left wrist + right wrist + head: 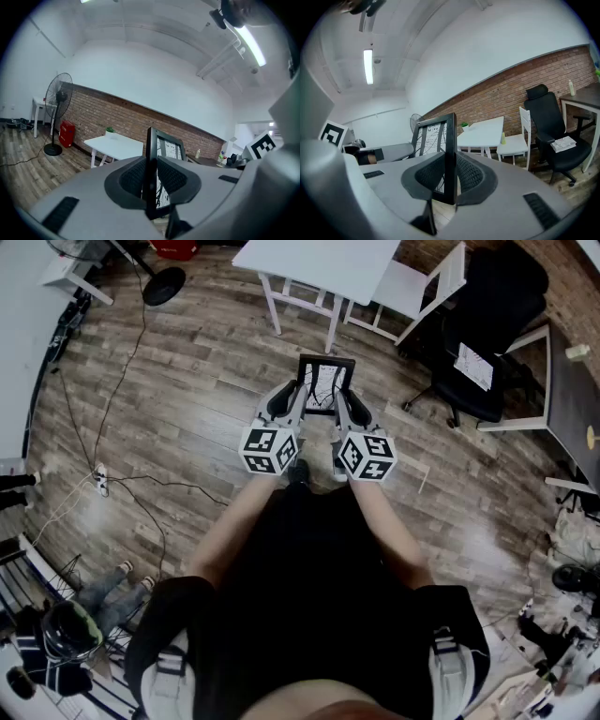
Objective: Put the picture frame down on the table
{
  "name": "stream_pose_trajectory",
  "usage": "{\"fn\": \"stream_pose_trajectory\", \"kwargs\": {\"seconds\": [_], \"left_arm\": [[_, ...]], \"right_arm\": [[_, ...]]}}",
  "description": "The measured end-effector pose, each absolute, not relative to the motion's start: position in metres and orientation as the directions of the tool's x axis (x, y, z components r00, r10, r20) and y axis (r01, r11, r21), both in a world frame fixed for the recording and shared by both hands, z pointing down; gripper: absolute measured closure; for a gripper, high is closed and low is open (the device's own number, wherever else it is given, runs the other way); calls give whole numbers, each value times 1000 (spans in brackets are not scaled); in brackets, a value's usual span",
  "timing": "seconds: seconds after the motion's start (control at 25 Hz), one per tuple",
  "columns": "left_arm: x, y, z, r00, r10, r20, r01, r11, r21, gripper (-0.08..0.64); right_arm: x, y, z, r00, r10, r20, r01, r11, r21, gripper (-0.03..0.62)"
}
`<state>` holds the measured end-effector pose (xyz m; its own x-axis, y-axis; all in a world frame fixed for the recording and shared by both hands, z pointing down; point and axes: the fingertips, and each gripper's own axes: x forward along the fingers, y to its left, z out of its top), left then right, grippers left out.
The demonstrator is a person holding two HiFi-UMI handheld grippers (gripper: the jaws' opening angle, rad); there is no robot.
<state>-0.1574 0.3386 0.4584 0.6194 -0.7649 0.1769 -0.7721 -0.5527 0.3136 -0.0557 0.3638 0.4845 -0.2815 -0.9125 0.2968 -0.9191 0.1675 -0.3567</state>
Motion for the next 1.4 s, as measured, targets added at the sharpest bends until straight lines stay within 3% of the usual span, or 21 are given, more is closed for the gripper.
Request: {"fn": "stream_pose_trajectory", "kwargs": {"seconds": [1.4], "left_arm": [[-178, 307, 468, 686, -707, 175, -715, -608, 345, 479]], "right_arm": [[-78, 339, 496, -221, -929, 297, -924, 101, -369, 522]]}}
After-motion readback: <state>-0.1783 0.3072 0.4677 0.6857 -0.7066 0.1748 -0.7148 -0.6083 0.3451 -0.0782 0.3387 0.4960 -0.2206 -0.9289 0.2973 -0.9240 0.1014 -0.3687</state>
